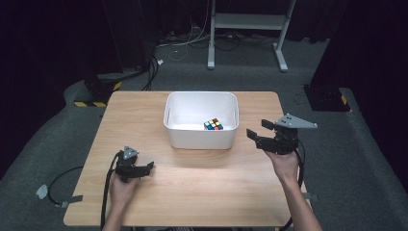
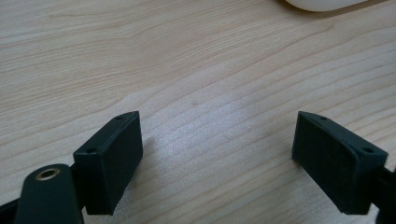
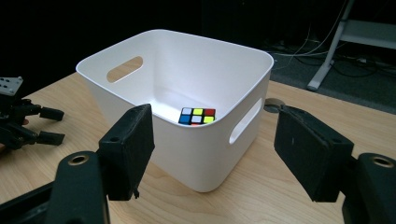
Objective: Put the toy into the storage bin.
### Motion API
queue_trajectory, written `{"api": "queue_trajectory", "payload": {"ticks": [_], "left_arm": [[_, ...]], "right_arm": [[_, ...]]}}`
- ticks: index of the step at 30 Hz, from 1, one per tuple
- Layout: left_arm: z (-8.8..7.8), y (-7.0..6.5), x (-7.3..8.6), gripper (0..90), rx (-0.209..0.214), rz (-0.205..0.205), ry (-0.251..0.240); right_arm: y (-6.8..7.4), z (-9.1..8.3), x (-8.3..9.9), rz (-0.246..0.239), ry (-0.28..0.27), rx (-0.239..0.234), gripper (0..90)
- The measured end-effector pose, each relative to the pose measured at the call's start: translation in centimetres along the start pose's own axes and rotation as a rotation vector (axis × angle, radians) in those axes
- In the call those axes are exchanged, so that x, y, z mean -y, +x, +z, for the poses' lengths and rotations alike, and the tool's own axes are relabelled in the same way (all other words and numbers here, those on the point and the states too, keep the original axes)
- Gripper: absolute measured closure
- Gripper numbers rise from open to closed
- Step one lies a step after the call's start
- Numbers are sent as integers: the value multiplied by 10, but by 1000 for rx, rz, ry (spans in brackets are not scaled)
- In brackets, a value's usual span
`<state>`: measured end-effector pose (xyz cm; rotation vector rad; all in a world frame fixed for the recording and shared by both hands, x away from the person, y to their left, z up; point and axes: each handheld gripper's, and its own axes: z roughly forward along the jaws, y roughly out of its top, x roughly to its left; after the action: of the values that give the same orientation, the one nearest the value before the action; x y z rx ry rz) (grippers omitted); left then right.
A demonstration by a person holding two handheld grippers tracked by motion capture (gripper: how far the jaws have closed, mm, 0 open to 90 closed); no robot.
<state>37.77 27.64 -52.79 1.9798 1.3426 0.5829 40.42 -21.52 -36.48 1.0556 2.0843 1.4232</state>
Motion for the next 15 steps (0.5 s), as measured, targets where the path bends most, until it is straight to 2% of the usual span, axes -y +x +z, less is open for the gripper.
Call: {"api": "queue_trajectory", "payload": {"ticks": [15], "left_arm": [[0,0,0,165,0,0,0]], "right_arm": [[3,0,14,4,3,-3,288]]}}
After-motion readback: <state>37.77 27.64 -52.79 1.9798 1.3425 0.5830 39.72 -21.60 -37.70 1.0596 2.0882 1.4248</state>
